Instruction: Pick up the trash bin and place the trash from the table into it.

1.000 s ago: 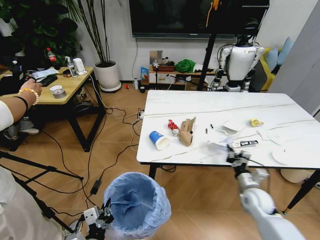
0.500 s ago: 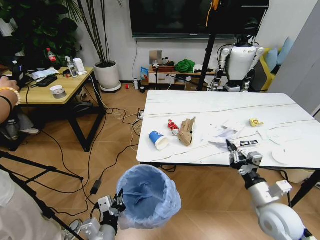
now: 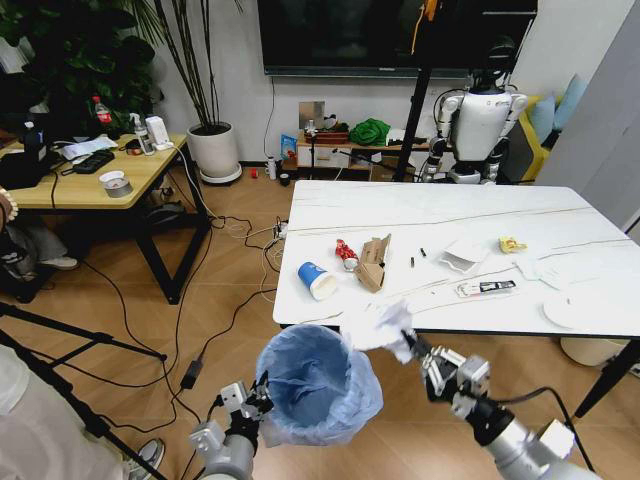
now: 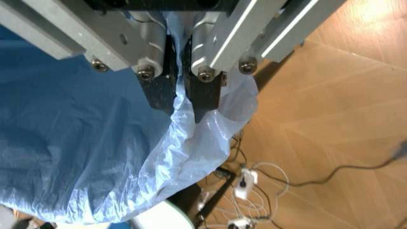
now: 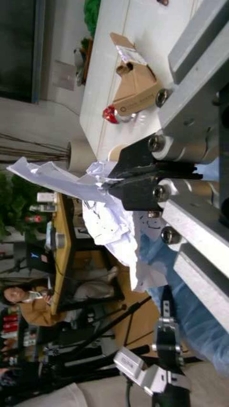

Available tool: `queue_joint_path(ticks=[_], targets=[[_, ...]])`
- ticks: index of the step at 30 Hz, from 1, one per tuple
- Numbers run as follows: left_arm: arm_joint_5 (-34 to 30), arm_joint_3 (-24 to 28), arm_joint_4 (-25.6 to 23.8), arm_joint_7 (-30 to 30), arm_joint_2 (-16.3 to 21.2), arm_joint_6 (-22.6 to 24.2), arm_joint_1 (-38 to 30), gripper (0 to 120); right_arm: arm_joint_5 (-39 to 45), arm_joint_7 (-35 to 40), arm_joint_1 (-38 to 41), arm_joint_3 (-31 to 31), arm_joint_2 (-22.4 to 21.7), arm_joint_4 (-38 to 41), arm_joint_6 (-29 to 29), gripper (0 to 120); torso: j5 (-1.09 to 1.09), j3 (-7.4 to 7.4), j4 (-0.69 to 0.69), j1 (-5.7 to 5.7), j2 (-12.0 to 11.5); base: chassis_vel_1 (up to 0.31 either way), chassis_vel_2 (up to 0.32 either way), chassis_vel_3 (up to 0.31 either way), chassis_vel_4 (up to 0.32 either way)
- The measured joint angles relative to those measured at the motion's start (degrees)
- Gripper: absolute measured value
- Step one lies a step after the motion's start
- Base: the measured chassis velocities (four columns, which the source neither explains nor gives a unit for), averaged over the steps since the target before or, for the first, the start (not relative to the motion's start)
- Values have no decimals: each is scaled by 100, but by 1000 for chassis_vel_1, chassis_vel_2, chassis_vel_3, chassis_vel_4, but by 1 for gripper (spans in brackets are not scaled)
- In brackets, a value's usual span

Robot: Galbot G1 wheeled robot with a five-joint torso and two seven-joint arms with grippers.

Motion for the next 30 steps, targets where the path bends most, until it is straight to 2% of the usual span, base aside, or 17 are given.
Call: queue_joint_path(ticks=[17,21,26,28,30], targets=[[98,308,162,-47,-107,27,-11,0,-949,-358,-59,-197,190,-279,367,0,3,0,0,0,0,0,0,0,0],[131,361,156,-47,-122,33,0,0,-1062,-511,-104,-210,283,-344,407,7,7,0,-1,0,0,0,0,0,0],[169,394,165,-43,-148,35,4,0,-1065,-538,-58,-217,348,-480,430,29,9,0,-1,0,0,0,0,0,0],[172,394,167,-44,-149,32,5,0,-1059,-536,-51,-215,349,-490,433,31,9,0,0,0,0,0,0,0,0],[174,355,164,-40,-141,23,23,0,-959,-522,6,-191,349,-548,441,41,-1,0,-2,0,0,0,0,0,0]])
